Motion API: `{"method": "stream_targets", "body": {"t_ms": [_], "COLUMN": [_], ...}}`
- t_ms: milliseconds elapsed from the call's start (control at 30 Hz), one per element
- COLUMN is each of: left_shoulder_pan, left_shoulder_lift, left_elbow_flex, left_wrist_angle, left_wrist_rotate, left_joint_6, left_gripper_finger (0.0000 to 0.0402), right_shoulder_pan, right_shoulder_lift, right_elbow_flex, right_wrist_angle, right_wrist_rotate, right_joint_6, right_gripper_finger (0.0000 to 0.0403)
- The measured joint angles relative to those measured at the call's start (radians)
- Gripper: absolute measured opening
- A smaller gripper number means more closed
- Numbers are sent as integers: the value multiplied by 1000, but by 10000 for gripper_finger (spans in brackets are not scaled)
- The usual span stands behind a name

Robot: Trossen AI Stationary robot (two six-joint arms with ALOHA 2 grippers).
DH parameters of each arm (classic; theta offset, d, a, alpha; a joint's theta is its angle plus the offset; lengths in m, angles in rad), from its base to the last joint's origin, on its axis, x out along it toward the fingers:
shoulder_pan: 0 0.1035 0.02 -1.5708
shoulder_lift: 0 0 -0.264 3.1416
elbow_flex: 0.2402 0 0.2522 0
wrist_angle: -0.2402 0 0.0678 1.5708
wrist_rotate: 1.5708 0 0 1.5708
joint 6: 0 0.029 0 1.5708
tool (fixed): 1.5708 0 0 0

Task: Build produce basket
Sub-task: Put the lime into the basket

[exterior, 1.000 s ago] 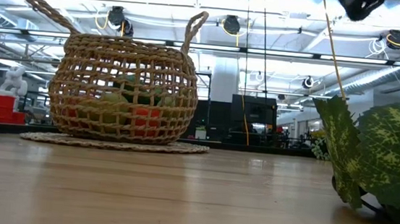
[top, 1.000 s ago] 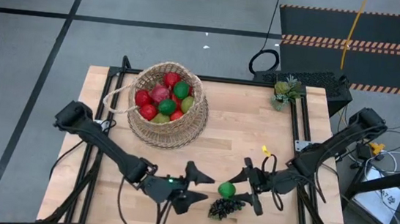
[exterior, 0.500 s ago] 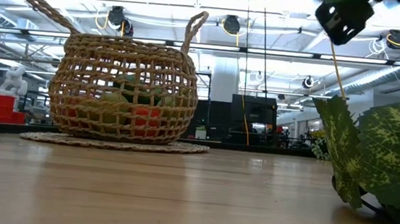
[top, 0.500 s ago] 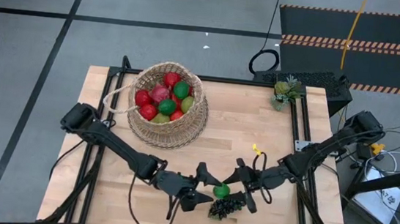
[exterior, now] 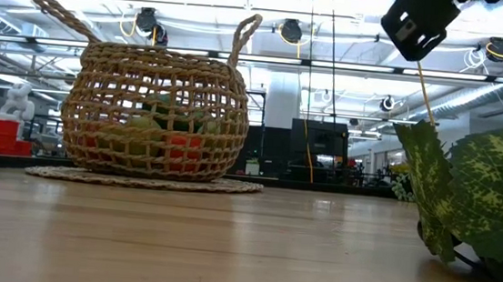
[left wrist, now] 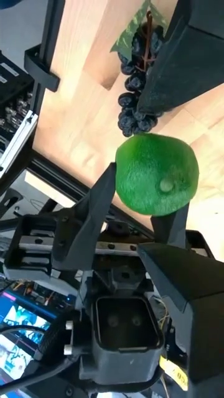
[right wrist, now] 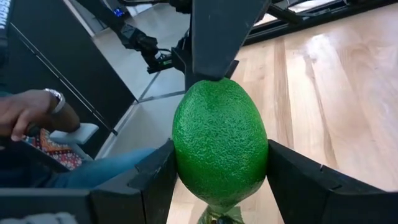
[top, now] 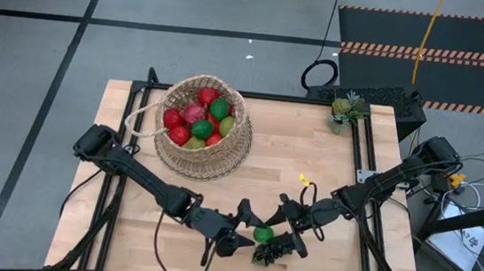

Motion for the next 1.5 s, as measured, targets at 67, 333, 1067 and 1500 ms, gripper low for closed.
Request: {"method": "stream_targets", "body": {"t_ms": [67, 333, 1067, 1500], "left_shoulder_pan": [0, 0, 31, 31], "left_shoulder_lift": [0, 0, 64, 64], "left_elbow_flex": [0, 0, 1, 1], "left_wrist_angle": [5, 41, 93, 94], "left_wrist_rotate": [0, 16, 78, 76], "left_joint_6": [-1, -4, -12, 0], "left_gripper_finger": [353, 353, 345, 230], "right_shoulder_pan": [-1, -1, 0, 0], "right_shoulder_lift": [0, 0, 0, 0], "right_elbow_flex": [0, 0, 0, 0], "right_wrist_angle": [2, 20, 18, 16], "right_wrist_rotate": [0, -12, -13, -14], "right_joint_6": [11, 8, -9, -16], "right_gripper_finger": [219, 220, 220, 220]}}
